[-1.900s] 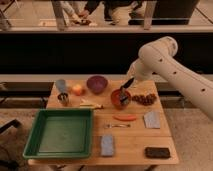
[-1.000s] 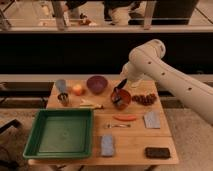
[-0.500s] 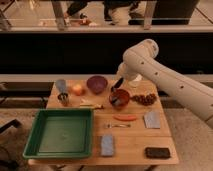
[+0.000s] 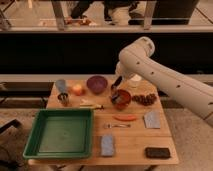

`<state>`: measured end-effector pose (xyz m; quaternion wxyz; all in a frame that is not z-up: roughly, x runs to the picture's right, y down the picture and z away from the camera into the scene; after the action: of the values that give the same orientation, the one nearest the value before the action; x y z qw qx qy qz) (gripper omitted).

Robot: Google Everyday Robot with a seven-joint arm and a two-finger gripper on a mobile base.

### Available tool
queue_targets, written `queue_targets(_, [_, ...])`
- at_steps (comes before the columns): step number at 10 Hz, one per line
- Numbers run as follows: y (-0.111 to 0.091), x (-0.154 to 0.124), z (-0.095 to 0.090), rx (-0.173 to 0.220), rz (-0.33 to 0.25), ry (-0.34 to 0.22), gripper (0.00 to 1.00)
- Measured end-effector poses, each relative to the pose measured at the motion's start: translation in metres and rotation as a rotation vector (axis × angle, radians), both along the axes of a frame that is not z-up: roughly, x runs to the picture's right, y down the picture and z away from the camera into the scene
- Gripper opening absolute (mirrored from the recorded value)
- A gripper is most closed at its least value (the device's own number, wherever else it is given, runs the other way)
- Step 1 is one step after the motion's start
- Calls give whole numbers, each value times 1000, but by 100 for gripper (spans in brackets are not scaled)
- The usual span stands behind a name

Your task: Place brush in red bowl

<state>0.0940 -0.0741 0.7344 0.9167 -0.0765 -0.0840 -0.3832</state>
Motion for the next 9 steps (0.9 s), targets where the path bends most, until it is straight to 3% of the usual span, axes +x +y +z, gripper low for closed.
queue_targets(4, [-8,10,-5,-1,-2,19,0])
queue_targets(9, [-12,31,5,-16,13,45,0])
